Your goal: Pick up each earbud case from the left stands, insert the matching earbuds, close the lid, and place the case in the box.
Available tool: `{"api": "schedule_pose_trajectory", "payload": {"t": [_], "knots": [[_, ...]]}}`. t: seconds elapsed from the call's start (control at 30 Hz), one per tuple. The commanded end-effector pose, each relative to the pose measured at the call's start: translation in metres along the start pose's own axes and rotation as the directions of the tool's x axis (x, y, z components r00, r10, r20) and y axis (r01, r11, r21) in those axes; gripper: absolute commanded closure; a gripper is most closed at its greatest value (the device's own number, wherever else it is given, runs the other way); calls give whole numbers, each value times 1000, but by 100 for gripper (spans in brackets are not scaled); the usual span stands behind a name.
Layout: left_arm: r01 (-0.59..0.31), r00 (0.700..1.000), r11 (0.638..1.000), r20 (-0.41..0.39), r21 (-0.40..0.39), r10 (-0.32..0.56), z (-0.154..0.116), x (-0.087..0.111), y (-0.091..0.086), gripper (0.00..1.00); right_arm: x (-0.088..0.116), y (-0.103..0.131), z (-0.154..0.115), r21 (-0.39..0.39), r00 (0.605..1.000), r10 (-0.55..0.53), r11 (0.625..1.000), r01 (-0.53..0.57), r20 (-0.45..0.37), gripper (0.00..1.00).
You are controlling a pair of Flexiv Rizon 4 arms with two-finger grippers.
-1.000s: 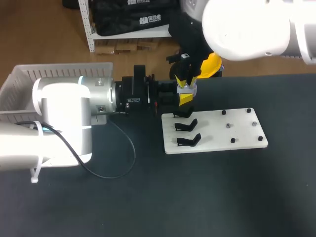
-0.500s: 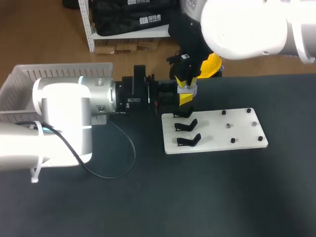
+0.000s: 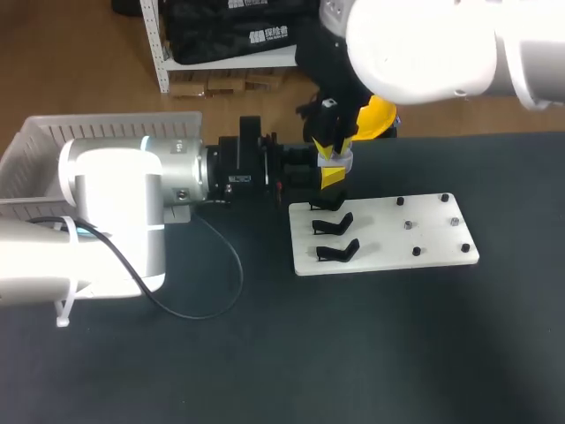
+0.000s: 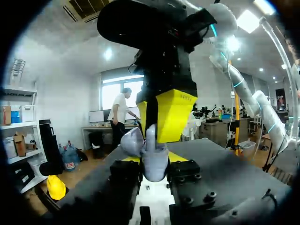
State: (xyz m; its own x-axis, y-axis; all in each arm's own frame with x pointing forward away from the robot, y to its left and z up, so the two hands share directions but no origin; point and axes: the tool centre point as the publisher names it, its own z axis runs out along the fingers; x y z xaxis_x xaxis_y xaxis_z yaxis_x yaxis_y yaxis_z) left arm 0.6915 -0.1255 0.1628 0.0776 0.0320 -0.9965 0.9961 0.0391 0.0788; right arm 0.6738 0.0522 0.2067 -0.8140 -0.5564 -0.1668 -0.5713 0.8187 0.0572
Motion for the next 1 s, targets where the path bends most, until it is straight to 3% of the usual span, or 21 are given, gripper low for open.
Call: {"api": "schedule_pose_trajectory", "payload": {"t": [0.03, 0.4, 0.43, 0.47, 0.53, 1.0], "knots": [[-5, 1000, 1000, 6, -10, 6, 0, 1, -3, 100, 0, -1, 2, 1, 1000, 6, 1000, -6, -7, 100], [-5, 1000, 1000, 6, -10, 6, 0, 1, -3, 100, 1, 1, 6, -2, 1000, 12, 1000, -12, -16, 100], [-5, 1000, 1000, 6, -10, 6, 0, 1, -3, 100, 2, 1, 5, -3, 1000, 13, 1000, -13, -15, 96], [-5, 1000, 1000, 6, -10, 6, 0, 1, -3, 100, 2, 1, 4, -4, 1000, 12, 1000, -12, -14, 82], [-5, 1000, 1000, 6, -10, 6, 0, 1, -3, 100, 2, 1, 3, -4, 1000, 13, 1000, -13, -12, 73], [-5, 1000, 1000, 6, -10, 6, 0, 1, -3, 100, 3, 0, -7, 1, 999, 38, 999, -38, 18, 72]]}}
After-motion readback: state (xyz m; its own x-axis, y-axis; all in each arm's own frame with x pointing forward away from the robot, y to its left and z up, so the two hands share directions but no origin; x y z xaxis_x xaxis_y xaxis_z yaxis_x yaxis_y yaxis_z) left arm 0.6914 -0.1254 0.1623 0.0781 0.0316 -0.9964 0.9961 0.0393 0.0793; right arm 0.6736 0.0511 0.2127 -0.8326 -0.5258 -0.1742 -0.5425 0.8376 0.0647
